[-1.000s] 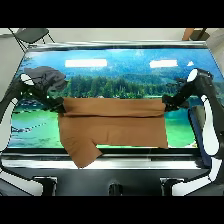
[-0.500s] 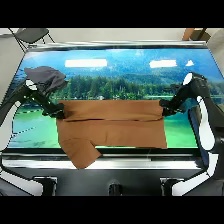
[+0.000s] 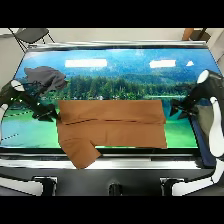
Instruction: Fold the shirts.
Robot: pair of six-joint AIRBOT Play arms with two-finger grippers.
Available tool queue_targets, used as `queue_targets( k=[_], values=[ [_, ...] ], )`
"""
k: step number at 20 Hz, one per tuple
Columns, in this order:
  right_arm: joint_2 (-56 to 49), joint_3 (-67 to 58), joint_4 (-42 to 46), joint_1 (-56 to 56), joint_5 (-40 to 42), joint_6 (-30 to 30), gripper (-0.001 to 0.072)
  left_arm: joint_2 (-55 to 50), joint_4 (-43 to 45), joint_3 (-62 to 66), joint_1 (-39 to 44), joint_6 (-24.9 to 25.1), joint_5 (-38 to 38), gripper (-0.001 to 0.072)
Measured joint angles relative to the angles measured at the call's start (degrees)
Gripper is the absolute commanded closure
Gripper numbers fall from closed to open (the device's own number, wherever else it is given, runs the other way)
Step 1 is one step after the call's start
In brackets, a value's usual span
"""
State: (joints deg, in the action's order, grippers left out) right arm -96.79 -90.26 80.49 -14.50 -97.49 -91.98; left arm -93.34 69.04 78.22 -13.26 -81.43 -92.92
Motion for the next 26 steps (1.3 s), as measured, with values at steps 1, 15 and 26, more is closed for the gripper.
queue_targets(
  k=[1,15,26],
  values=[
    [1.57,2.27,0.0,-0.74,0.68,-0.22,0.0232,2.64,-0.22,-4.44,-0.61,-0.02,1.01,0.0269],
    [13.9,22.93,-1.81,-2.64,9.16,2.47,0.0233,21.07,-11.1,-46.71,-1.03,7.15,14.97,0.0281],
    [16.76,35.82,-4.79,-2.64,15.19,4.39,0.0148,21.29,-13.33,-48.04,1.01,7.06,20.74,0.067]
  ],
)
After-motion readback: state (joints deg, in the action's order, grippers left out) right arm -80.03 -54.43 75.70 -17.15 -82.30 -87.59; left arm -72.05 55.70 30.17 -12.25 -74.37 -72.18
